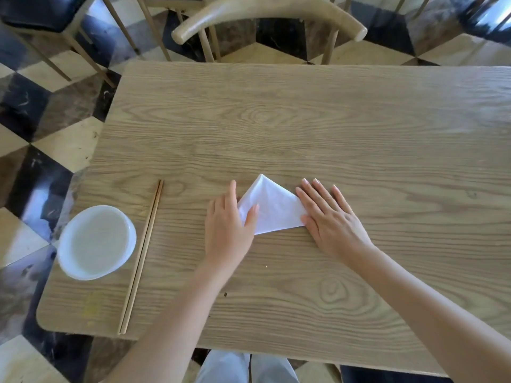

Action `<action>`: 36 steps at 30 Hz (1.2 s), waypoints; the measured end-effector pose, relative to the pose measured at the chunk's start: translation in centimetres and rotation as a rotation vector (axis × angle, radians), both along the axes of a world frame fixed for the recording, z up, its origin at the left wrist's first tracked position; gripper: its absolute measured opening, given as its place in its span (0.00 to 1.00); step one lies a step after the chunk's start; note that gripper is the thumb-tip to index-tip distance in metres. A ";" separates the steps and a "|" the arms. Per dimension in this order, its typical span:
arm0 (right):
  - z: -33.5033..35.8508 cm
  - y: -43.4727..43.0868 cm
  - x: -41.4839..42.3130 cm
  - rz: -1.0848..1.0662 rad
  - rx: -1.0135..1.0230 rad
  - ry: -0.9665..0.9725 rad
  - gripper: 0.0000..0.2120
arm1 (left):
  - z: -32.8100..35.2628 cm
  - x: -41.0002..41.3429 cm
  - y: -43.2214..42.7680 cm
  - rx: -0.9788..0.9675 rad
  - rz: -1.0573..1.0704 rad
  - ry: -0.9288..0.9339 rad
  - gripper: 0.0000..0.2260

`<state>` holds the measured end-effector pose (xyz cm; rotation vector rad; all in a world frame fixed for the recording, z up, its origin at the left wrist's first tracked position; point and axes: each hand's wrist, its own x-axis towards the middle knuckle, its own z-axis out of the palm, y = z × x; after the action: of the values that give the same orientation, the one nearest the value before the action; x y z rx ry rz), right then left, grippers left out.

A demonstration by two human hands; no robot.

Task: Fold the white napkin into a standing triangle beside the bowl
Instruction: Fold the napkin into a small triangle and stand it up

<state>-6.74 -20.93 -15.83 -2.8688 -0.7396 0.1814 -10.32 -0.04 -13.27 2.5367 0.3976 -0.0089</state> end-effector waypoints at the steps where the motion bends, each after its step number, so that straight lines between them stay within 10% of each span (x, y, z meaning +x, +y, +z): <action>1: 0.0 -0.1 0.0 0.009 0.005 0.009 0.25 | 0.7 1.5 0.3 -0.112 0.025 0.085 0.26; 4: 0.4 -0.1 0.2 0.001 0.070 0.030 0.25 | 2.5 4.7 1.1 -0.446 -0.013 0.344 0.12; 9: 4.2 1.7 1.4 -0.037 0.406 0.364 0.35 | 4.7 3.9 1.5 -0.555 -0.356 0.146 0.05; 14: 8.7 2.8 3.5 -0.068 0.515 0.675 0.05 | 5.6 2.5 1.7 -0.543 -0.407 -0.063 0.08; 17: 9.8 3.0 3.6 -0.017 0.413 0.796 0.02 | 5.8 2.2 2.4 -0.891 -0.331 0.219 0.14; 22: 11.0 2.4 3.5 0.045 0.355 0.876 0.02 | 6.1 0.7 2.6 -0.960 -0.457 0.610 0.14; 36: 9.4 -2.1 2.5 -0.203 0.645 0.981 0.14 | 6.2 0.8 3.9 -0.900 -0.182 0.542 0.14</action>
<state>-4.25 -23.08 -6.39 -1.8655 -0.2238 1.0017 -9.47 3.83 -7.09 1.6306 0.2706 -0.7754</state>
